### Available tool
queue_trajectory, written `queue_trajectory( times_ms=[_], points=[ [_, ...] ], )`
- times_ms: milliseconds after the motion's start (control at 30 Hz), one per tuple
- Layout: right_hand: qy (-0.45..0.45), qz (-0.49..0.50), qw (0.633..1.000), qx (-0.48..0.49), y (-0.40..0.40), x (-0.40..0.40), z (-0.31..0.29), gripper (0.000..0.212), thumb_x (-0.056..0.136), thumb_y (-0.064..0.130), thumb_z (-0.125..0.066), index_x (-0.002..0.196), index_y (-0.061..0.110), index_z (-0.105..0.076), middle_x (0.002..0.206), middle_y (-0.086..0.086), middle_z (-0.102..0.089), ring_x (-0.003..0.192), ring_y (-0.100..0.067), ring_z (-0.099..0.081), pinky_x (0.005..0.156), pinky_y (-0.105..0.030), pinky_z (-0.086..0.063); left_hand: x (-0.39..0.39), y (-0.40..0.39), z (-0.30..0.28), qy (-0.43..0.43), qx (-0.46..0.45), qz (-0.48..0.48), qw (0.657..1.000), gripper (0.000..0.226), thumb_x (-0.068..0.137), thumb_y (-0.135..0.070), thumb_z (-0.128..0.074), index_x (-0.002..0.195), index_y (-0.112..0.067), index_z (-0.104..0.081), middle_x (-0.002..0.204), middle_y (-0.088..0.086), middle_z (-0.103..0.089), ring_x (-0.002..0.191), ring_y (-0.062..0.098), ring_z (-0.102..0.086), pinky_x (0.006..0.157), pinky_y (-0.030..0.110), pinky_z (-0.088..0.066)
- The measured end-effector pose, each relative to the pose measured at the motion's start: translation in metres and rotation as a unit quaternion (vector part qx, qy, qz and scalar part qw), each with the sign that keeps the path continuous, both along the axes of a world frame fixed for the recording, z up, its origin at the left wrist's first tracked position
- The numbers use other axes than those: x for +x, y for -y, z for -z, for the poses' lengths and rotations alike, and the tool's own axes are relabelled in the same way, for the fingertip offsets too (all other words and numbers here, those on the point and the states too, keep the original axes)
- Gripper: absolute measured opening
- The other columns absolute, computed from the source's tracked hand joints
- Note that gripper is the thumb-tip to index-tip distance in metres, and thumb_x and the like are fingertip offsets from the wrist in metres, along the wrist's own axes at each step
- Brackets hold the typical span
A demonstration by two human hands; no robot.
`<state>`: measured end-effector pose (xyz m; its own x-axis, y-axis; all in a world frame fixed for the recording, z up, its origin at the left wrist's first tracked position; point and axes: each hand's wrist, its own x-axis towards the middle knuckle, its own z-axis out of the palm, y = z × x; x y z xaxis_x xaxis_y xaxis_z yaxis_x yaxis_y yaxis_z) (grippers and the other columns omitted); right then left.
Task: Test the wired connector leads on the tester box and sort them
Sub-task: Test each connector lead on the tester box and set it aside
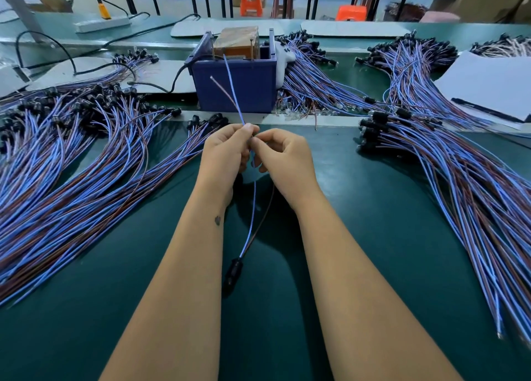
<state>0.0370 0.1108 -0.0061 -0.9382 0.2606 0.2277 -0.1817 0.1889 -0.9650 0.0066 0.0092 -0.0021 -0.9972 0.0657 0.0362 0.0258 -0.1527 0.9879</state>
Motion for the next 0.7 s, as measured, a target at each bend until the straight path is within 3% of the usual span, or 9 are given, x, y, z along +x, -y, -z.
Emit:
queue_trajectory(
  times_ms=[100, 200, 333, 467, 600, 700],
  points=[
    [0.020, -0.022, 0.999, 0.023, 0.001, 0.000, 0.000, 0.014, 0.088, 0.016, -0.069, 0.075, 0.020, -0.068, 0.064, 0.003, -0.065, 0.060, -0.008, -0.057, 0.061, -0.026, -0.047, -0.001, 0.004, -0.002, 0.008, 0.046, -0.037, 0.998, 0.022, 0.098, -0.015, -0.053, 0.080, -0.018, -0.065, 0.054, -0.007, -0.048, 0.051, 0.008, -0.043, 0.054, 0.022, -0.035],
    [0.035, -0.023, 0.997, 0.062, 0.001, -0.001, 0.002, 0.016, 0.087, 0.019, -0.070, 0.073, 0.012, -0.068, 0.061, 0.002, -0.061, 0.060, -0.009, -0.052, 0.063, -0.029, -0.045, -0.004, 0.011, -0.007, 0.039, 0.156, -0.071, 0.984, 0.019, 0.099, -0.017, -0.052, 0.081, -0.018, -0.060, 0.055, -0.008, -0.055, 0.053, 0.009, -0.054, 0.053, 0.022, -0.044],
    [0.051, -0.020, 0.991, 0.122, 0.000, 0.001, 0.003, 0.026, 0.085, 0.023, -0.072, 0.061, 0.021, -0.062, 0.044, 0.017, -0.047, 0.046, -0.001, -0.041, 0.051, -0.016, -0.033, -0.006, 0.023, -0.010, 0.054, 0.271, -0.090, 0.957, 0.018, 0.102, -0.022, -0.049, 0.087, -0.019, -0.058, 0.062, -0.007, -0.063, 0.059, 0.008, -0.062, 0.058, 0.023, -0.053],
    [0.065, -0.001, 0.976, 0.208, -0.002, 0.001, 0.002, 0.021, 0.086, 0.030, -0.068, 0.066, 0.023, -0.063, 0.046, 0.014, -0.048, 0.051, -0.006, -0.044, 0.056, -0.026, -0.036, -0.004, 0.028, -0.010, 0.048, 0.293, -0.118, 0.948, 0.022, 0.103, -0.028, -0.045, 0.086, -0.019, -0.056, 0.067, -0.005, -0.064, 0.064, 0.011, -0.063, 0.063, 0.025, -0.053],
    [0.046, 0.182, 0.949, 0.253, -0.011, 0.003, 0.001, 0.014, 0.093, 0.033, -0.059, 0.094, 0.025, -0.071, 0.078, 0.003, -0.066, 0.072, -0.021, -0.050, 0.060, -0.029, -0.033, -0.003, 0.031, -0.009, 0.031, 0.299, -0.150, 0.942, 0.025, 0.104, -0.026, -0.043, 0.083, -0.020, -0.054, 0.058, -0.007, -0.053, 0.056, 0.009, -0.052, 0.058, 0.022, -0.046],
    [0.010, 0.306, 0.932, 0.193, -0.022, 0.003, -0.003, 0.015, 0.096, 0.033, -0.057, 0.099, 0.027, -0.070, 0.069, 0.005, -0.057, 0.069, -0.022, -0.048, 0.057, -0.029, -0.027, -0.004, 0.034, -0.008, 0.029, 0.294, -0.160, 0.942, 0.028, 0.105, -0.025, -0.041, 0.081, -0.019, -0.053, 0.057, -0.008, -0.049, 0.054, 0.008, -0.048, 0.056, 0.021, -0.045]
  ],
)
